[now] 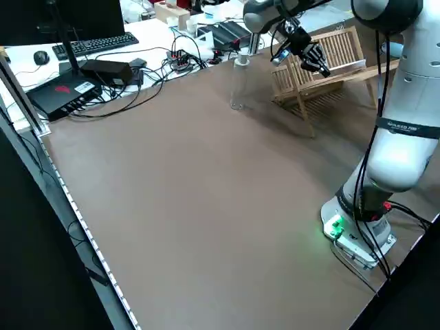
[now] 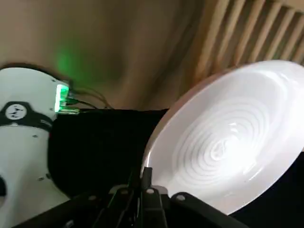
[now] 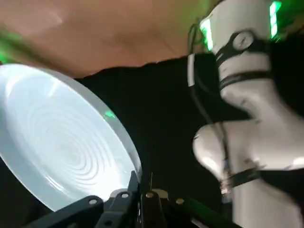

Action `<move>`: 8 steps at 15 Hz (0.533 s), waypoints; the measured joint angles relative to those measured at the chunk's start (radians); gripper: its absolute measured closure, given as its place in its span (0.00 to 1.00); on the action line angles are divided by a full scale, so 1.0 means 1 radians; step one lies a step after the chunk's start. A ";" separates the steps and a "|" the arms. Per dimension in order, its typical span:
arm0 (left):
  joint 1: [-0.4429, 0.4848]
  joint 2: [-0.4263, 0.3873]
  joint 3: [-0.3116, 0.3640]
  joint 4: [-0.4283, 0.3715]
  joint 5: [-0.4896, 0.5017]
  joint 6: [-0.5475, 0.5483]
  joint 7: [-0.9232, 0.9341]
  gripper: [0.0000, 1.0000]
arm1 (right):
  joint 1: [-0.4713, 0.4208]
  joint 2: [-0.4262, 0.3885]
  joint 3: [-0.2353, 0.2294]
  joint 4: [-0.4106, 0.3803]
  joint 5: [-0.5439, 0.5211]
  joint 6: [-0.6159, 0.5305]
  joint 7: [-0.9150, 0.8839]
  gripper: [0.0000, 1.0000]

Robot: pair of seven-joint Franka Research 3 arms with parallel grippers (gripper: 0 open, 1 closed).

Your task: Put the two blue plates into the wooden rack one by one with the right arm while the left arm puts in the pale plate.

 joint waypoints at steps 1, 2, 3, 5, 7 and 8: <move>-0.008 0.009 0.000 0.001 -0.010 0.014 -0.016 0.97 | 0.038 -0.006 0.001 -0.012 0.038 0.015 0.054 0.98; -0.015 0.016 0.000 0.003 -0.016 0.028 -0.034 0.97 | 0.074 -0.006 0.001 -0.019 0.071 0.039 0.102 0.98; -0.024 0.022 0.000 0.005 -0.021 0.043 -0.052 0.97 | 0.110 -0.006 0.001 -0.027 0.107 0.071 0.151 0.98; -0.042 0.033 0.000 0.008 -0.036 0.075 -0.082 0.97 | 0.181 -0.006 0.002 -0.038 0.163 0.136 0.232 0.98; -0.056 0.038 0.000 0.009 -0.043 0.102 -0.104 0.97 | 0.243 -0.005 0.002 -0.044 0.210 0.211 0.299 0.98; -0.062 0.040 0.000 0.009 -0.044 0.112 -0.114 0.96 | 0.268 -0.004 0.002 -0.047 0.235 0.251 0.329 0.98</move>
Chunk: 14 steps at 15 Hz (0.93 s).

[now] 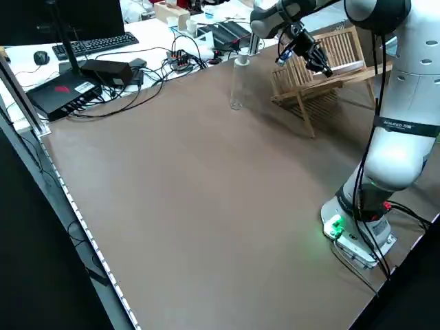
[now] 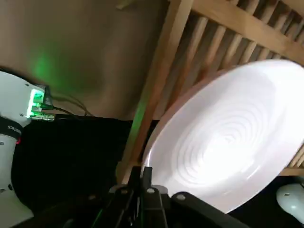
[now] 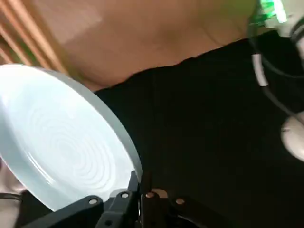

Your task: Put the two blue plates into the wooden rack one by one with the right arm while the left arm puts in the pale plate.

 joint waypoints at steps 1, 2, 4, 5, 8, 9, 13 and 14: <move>-0.005 0.002 0.000 0.000 -0.005 0.010 -0.012 0.96 | 0.023 0.003 0.000 -0.003 0.020 0.040 0.026 0.98; -0.009 0.005 0.000 0.002 -0.008 0.016 -0.021 0.94 | 0.043 0.009 0.000 -0.006 0.032 0.083 0.044 0.98; -0.018 0.018 0.000 0.018 -0.012 0.023 -0.040 0.92 | 0.080 0.029 0.000 -0.011 0.047 0.153 0.056 0.98; -0.025 0.029 0.000 0.033 -0.012 0.026 -0.057 0.91 | 0.097 0.044 0.000 -0.012 0.054 0.175 0.059 0.98; -0.051 0.063 0.000 0.080 -0.012 0.027 -0.093 0.67 | 0.137 0.088 -0.001 -0.012 0.079 0.248 0.063 0.98; -0.054 0.069 0.000 0.091 -0.012 0.027 -0.096 0.58 | 0.146 0.099 -0.001 -0.012 0.086 0.265 0.063 0.98; -0.034 0.070 0.005 0.165 0.069 0.027 -0.094 0.22 | 0.161 0.124 -0.001 -0.012 0.100 0.308 0.064 0.94; -0.029 0.069 0.005 0.195 0.126 0.027 -0.090 0.14 | 0.161 0.127 -0.002 -0.012 0.100 0.310 0.064 0.92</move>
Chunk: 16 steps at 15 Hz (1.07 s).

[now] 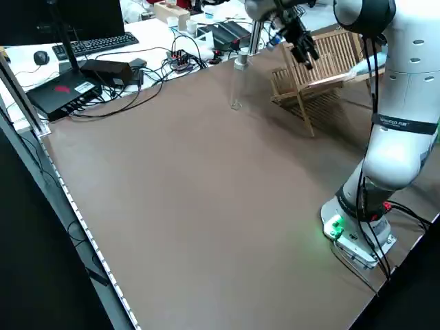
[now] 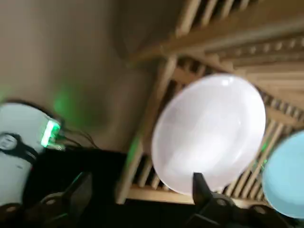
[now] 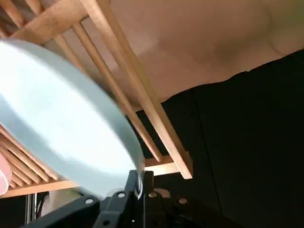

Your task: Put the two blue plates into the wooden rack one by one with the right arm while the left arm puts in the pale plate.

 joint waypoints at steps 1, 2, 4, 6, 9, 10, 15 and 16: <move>0.003 -0.002 0.000 0.032 0.053 -0.001 0.005 0.05 | 0.000 0.001 -0.001 0.000 0.000 0.000 0.000 0.92; 0.014 -0.013 0.000 0.087 0.133 -0.002 0.039 0.01 | 0.000 0.001 -0.003 0.000 0.001 0.000 0.000 0.80; 0.039 -0.038 -0.001 0.120 0.179 -0.004 0.129 0.01 | 0.000 0.001 -0.005 0.001 0.002 -0.005 0.000 0.78; 0.065 -0.069 0.000 0.150 0.207 -0.004 0.220 0.01 | -0.005 0.001 -0.010 0.004 0.003 -0.036 0.000 0.77; 0.089 -0.120 -0.001 0.168 0.268 -0.006 0.332 0.01 | -0.050 0.001 -0.017 0.012 -0.001 -0.106 -0.004 0.78; 0.090 -0.138 0.000 0.173 0.308 -0.006 0.370 0.00 | -0.081 -0.001 -0.018 0.019 -0.014 -0.119 -0.026 0.78; 0.089 -0.231 -0.001 0.190 0.450 0.005 0.469 0.00 | -0.276 -0.030 -0.029 0.073 -0.277 -0.144 -0.291 0.77; 0.089 -0.242 -0.001 0.191 0.453 0.011 0.471 0.00 | -0.317 -0.034 -0.031 0.086 -0.345 -0.144 -0.345 0.75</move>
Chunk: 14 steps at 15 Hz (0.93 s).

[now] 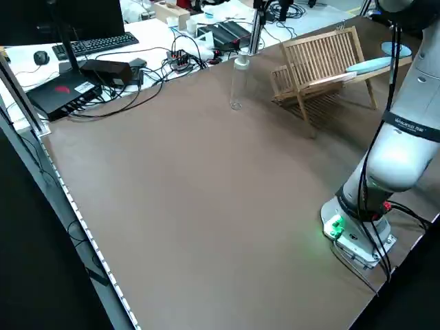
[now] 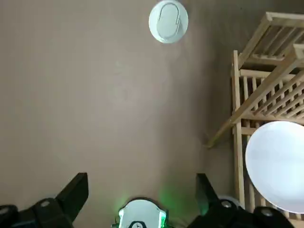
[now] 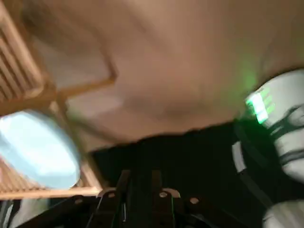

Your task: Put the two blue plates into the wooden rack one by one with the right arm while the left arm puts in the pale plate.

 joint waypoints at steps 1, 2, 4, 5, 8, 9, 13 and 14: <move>0.000 -0.005 0.000 0.001 0.003 0.009 0.000 0.00 | -0.040 -0.003 -0.001 0.014 -0.064 0.001 -0.053 0.75; 0.001 -0.006 0.001 0.002 0.005 0.018 0.000 0.00 | -0.082 -0.004 -0.002 0.030 -0.128 0.003 -0.117 0.75; 0.005 -0.005 0.002 0.002 0.005 0.028 -0.001 0.00 | -0.180 -0.005 -0.004 0.058 -0.242 0.012 -0.277 0.75; 0.008 -0.004 0.003 0.002 0.005 0.030 -0.002 0.00 | -0.238 -0.005 -0.005 0.066 -0.294 0.030 -0.368 0.74; 0.010 -0.003 0.003 0.002 0.005 0.033 -0.004 0.00 | -0.414 -0.002 -0.008 0.070 -0.406 0.191 -0.613 0.74; 0.010 -0.003 0.002 0.002 0.005 0.033 -0.005 0.00 | -0.457 0.006 -0.009 0.070 -0.422 0.262 -0.670 0.74; -0.126 -0.039 0.187 0.011 -0.028 0.041 -0.008 0.00 | -0.593 0.134 -0.008 0.066 -0.574 0.481 -0.867 0.68; -0.190 -0.064 0.276 0.007 -0.057 0.041 -0.005 0.00 | -0.620 0.163 -0.009 0.066 -0.604 0.529 -0.911 0.68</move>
